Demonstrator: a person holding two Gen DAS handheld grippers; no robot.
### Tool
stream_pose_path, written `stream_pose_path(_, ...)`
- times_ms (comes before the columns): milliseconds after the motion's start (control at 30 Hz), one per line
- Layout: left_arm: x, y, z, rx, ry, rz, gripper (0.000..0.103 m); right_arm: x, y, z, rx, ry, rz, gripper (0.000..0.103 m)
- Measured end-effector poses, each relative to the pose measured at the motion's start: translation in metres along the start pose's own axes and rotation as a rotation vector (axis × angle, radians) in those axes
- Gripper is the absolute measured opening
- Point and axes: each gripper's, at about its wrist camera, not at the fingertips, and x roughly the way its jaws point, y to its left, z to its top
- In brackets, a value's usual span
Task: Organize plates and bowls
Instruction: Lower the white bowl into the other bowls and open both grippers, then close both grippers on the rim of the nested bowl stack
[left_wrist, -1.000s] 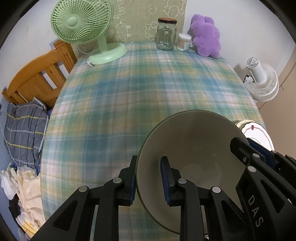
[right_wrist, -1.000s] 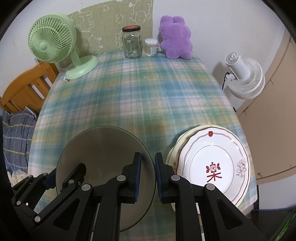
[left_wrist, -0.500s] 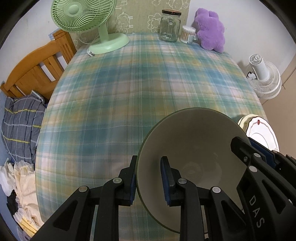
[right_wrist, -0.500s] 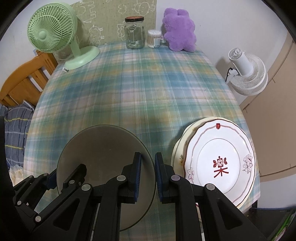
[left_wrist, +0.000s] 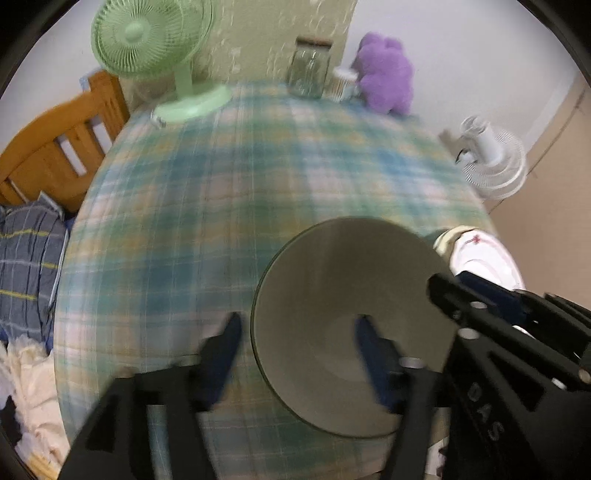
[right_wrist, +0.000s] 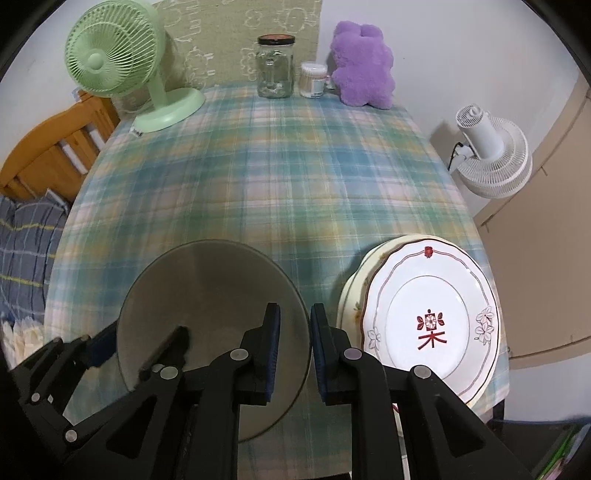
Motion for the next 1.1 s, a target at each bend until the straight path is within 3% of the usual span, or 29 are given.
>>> stream_pose_path(100,-0.009,-0.004,-0.004,0.030,-0.028,-0.010,0.082,-0.011,0.002,-0.003,-0.034,-0.027,-0.003,0.024)
stream_pose_path(167,-0.010,-0.002,-0.005,0.016,-0.024,-0.023,0.083,-0.016,0.002,-0.006,-0.043,-0.032,0.000,0.032)
stream_pose_path(233,-0.009,0.001,-0.006,0.003,-0.019,-0.027,0.085,-0.019,0.001,-0.009,-0.031,-0.039,0.013,0.051)
stream_pose_path(333,-0.006,0.004,-0.007,-0.010,-0.007,-0.028,0.087,-0.025,-0.001,-0.013,-0.013,-0.064,0.023,0.065)
stream_pose_path(733,0.022,0.005,-0.017,-0.057,0.048,-0.059,0.088,-0.004,-0.010,-0.024,0.025,0.004,0.033,0.065)
stream_pose_path(967,0.031,0.007,-0.014,-0.083,0.066,-0.054,0.086,0.022,-0.017,-0.017,0.070,0.052,0.118,0.065)
stream_pose_path(1100,0.036,0.007,-0.009,-0.092,0.080,-0.034,0.077,0.034,-0.019,-0.012,0.081,0.061,0.163,0.065)
